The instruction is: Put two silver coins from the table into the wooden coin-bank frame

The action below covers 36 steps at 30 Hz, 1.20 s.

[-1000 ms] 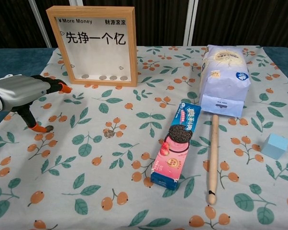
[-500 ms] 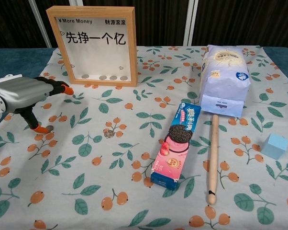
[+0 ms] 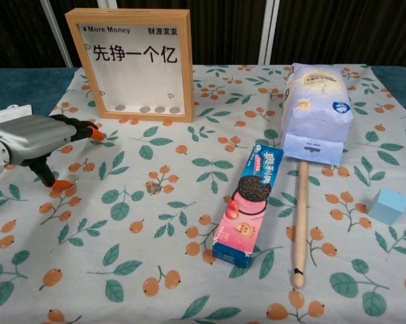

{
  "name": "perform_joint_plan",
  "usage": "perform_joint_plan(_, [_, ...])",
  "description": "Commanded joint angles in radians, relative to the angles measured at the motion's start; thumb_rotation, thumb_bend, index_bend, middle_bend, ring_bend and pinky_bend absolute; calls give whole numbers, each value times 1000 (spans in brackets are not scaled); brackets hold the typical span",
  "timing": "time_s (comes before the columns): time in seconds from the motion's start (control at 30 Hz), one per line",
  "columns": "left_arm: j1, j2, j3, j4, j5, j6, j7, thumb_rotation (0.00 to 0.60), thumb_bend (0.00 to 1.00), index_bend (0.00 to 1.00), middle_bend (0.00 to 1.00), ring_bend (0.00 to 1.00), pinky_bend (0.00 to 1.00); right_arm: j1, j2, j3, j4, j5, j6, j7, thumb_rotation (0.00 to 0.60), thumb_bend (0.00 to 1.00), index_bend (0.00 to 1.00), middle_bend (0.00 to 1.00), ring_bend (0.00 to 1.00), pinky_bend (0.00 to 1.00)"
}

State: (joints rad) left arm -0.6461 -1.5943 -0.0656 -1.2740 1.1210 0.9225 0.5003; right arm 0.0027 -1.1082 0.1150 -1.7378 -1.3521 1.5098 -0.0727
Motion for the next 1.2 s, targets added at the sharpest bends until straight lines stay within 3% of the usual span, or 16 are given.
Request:
perform_joint_plan(0.03, [-1, -4, 3, 4, 2, -2, 1, 600, 35, 145, 0, 0, 0, 0, 0, 0, 0, 0, -1, 1, 600, 369, 108, 91, 51, 0])
perform_joint_plan(0.2, [-4, -9, 6, 5, 13, 1, 3, 600, 35, 180, 0, 0, 0, 1, -1, 0, 2, 0, -1, -1, 600, 368, 108, 91, 51, 0])
perform_joint_plan(0.6, [2, -15, 18, 21, 44, 18, 2, 600, 38, 426, 0, 0, 0, 3, 3, -3, 0, -1, -9, 0, 600, 369, 108, 91, 51, 0])
perform_joint_plan(1.2, [11, -21, 23, 22, 42, 30, 38, 600, 44, 547, 22, 0, 0, 4, 5, -2, 1, 0, -9, 4, 600, 369, 108, 91, 51, 0])
